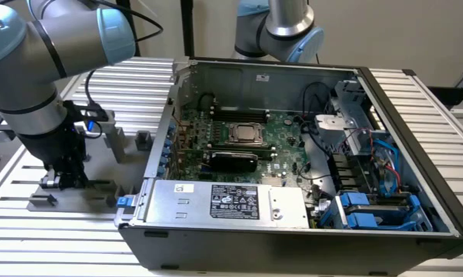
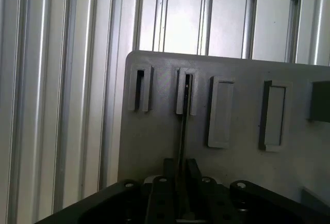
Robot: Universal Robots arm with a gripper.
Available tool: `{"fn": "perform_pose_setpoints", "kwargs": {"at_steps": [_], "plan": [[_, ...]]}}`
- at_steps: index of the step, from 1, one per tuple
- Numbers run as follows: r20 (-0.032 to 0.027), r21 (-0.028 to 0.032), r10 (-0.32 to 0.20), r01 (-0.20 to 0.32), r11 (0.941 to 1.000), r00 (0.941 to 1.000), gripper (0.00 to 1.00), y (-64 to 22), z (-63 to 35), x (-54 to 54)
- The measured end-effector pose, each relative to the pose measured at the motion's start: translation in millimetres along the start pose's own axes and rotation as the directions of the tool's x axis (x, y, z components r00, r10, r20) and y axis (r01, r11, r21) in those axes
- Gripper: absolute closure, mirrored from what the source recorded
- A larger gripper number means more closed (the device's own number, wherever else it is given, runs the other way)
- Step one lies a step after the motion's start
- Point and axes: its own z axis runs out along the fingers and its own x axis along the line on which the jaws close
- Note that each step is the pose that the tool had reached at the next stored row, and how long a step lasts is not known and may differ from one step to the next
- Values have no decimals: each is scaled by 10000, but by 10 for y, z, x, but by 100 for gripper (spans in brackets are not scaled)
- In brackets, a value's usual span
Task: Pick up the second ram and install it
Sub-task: 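Pick up the second ram and move it above second insertion slot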
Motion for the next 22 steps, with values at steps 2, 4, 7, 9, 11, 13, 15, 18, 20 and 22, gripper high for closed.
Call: {"fn": "perform_pose_setpoints", "kwargs": {"at_steps": [2,4,7,9,11,13,15,18,20,22], "plan": [[1,0,25,-25,10000,10000,100,0,0,0],[2,0,48,-48,10000,10000,100,0,0,0],[2,1,53,-53,10000,10000,100,-1,0,0],[2,1,52,-52,10000,10000,100,-1,0,0],[2,0,64,-64,10000,10000,100,-1,0,0],[5,2,129,-129,9999,9999,100,-1,1,0],[9,3,250,-250,9997,9997,100,-1,1,0],[13,3,366,-366,9993,9993,100,-1,0,0],[13,2,367,-367,9993,9993,100,-1,0,0],[13,3,367,-367,9993,9993,100,0,-11,0]]}}
